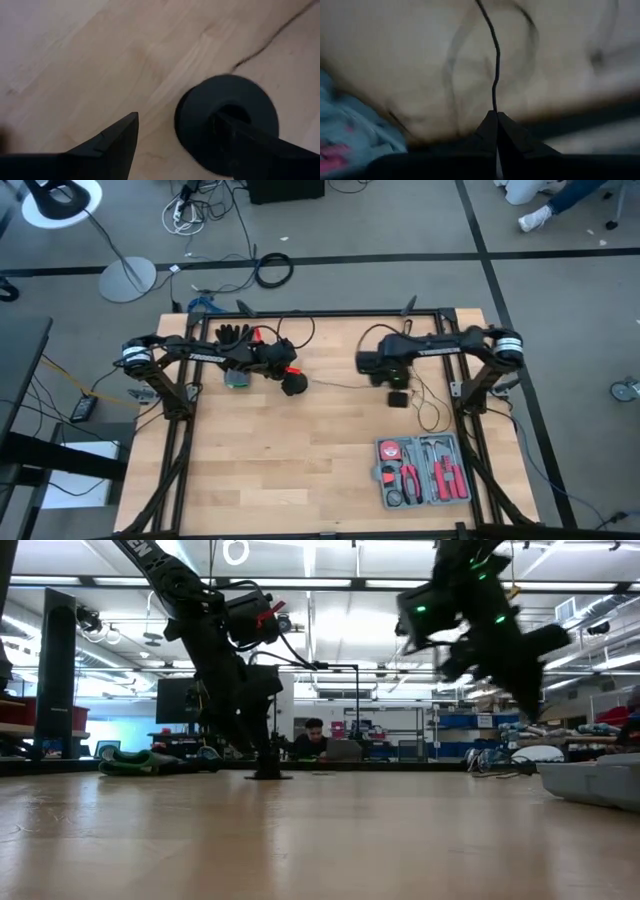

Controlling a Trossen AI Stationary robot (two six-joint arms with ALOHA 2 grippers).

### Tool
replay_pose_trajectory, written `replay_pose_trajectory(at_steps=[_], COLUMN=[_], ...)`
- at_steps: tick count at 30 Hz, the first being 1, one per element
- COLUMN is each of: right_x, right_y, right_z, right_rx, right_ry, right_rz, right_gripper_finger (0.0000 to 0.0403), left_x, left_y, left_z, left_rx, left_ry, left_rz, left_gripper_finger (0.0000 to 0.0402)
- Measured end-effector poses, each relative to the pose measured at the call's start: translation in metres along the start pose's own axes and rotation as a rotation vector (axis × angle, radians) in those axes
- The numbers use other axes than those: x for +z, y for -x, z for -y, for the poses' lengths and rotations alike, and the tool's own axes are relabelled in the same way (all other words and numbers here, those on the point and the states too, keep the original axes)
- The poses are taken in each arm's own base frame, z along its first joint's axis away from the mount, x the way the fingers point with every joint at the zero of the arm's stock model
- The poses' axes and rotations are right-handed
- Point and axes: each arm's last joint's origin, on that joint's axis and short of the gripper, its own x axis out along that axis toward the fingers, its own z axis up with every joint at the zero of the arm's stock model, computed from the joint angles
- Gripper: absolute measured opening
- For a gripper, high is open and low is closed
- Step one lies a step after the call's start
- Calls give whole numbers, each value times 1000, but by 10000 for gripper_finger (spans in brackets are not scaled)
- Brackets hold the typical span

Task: Coil cords
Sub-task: Uncoil the black wire from the spool

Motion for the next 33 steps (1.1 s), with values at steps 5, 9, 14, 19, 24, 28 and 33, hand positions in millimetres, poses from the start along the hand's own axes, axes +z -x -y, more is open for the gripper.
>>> replay_pose_trajectory(at_steps=[5, 9, 14, 19, 24, 28, 33], right_x=[-44, -49, -36, -1, 52, 91, 125], right_y=[20, 36, 50, 38, 1, -26, -56], right_z=[-1, 0, 0, 8, 14, 15, 16], right_rx=[-142, -152, -110, -155, -199, -235, -223], right_ry=[-150, -222, -224, -173, -64, -14, -7], right_rz=[-246, 3, 483, 850, 1077, 1142, 1072], right_gripper_finger=[9, 23, 58, 110, 157, 177, 169], left_x=[0, 0, 0, 0, 0, 0, 0], left_y=[0, 0, 0, 0, 0, 0, 0], left_z=[0, 0, 0, 0, 0, 0, 0], left_rx=[0, 0, -1, -1, -1, -1, -1], left_ry=[0, -1, -13, -13, -13, -13, -13], left_rz=[0, 0, 2, 3, 1, 3, 1], left_gripper_finger=[264, 264, 264, 264, 264, 264, 264])
